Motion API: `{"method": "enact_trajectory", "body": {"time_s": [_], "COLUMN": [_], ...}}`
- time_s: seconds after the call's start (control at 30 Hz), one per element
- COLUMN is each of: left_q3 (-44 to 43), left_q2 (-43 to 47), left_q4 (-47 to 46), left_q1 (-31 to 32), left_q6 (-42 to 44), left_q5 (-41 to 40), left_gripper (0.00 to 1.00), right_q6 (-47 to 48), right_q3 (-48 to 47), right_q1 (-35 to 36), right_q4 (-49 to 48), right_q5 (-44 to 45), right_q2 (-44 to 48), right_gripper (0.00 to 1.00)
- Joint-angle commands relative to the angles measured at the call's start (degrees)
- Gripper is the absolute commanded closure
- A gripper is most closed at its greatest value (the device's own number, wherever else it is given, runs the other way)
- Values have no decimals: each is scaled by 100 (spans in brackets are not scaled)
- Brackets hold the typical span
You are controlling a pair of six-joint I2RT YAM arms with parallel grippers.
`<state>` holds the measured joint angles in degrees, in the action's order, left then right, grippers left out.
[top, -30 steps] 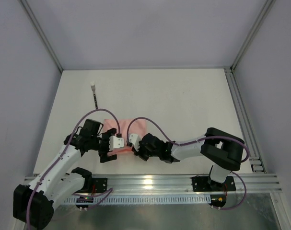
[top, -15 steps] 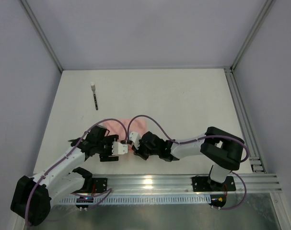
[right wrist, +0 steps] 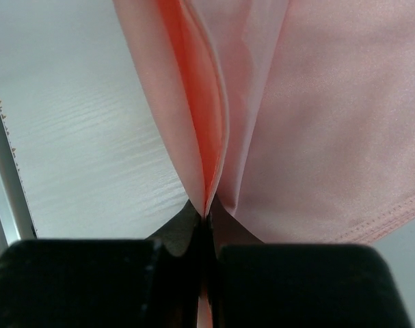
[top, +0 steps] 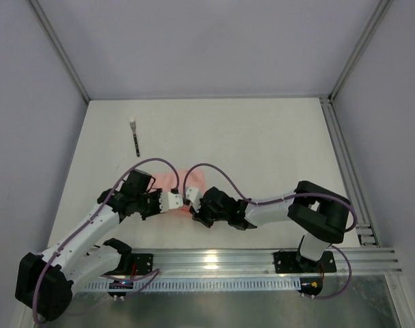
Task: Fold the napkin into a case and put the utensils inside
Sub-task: Pick up the upper triangle-folded napkin from the center of the board, then turn over the upper triangle folded napkin at the center of the board.
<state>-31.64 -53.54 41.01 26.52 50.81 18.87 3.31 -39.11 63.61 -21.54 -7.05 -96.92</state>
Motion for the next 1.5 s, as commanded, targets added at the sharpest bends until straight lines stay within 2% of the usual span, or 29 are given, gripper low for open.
{"method": "enact_trajectory", "body": {"time_s": [0.0, 0.13, 0.17, 0.23, 0.37, 0.43, 0.47, 0.53, 0.6, 0.7, 0.93, 1.03, 1.07, 1.2, 1.23, 1.3, 1.33, 1.37, 1.47], "left_q3": [-615, -984, -1002, -976, -774, -730, -730, -721, -651, -415, 175, 219, 228, 202, 202, 193, 176, 89, -175], "left_q2": [45, 63, 63, 54, 19, -25, -34, -8, 45, 89, 186, 230, 247, 256, 256, 256, 265, 265, 274], "left_q4": [107, 328, 363, 381, 451, 687, 819, 1013, 1101, 918, -198, -725, -848, -841, -815, -736, -605, -525, -174], "left_q1": [2, 2, 2, 2, 2, 2, 2, 2, 2, 19, 63, 81, 81, 81, 81, 81, 81, 81, 81], "left_q6": [-334, -528, -537, -528, -326, -108, 7, 253, 333, 404, 211, -201, -342, -475, -475, -449, -458, -466, -685], "left_q5": [354, 354, 354, 371, 494, 696, 758, 828, 846, 820, 601, 293, 223, 362, 371, 415, 441, 459, 407], "left_gripper": [89, 87, 81, 79, 88, 78, 61, 53, 39, 32, 30, 38, 48, 67, 77, 87, 97, 100, 100], "right_q6": [152, 205, 214, 240, 267, 275, 275, 258, 223, 126, -76, -103, -120, -147, -147, -129, -120, -103, -24], "right_q3": [114, 79, 79, 79, 62, 62, 62, 44, 27, -26, -53, -53, -53, -35, -26, -26, -44, -52, -271], "right_q1": [63, 63, 63, 63, 63, 55, 63, 63, 55, 55, 63, 63, 63, 63, 63, 63, 55, 63, 63], "right_q4": [642, 791, 809, 862, 906, 906, 906, 906, 871, 818, 651, 642, 625, 607, 607, 642, 660, 747, 1212], "right_q5": [37, 28, 63, 81, 90, 116, 116, 107, 116, 98, 90, 98, 98, 90, 90, 98, 107, 125, 151], "right_q2": [130, 288, 314, 376, 420, 411, 403, 359, 323, 279, 192, 148, 156, 174, 183, 200, 209, 218, 297], "right_gripper": [96, 96, 96, 96, 96, 96, 96, 96, 96, 96, 96, 96, 96, 96, 96, 96, 96, 96, 96]}}
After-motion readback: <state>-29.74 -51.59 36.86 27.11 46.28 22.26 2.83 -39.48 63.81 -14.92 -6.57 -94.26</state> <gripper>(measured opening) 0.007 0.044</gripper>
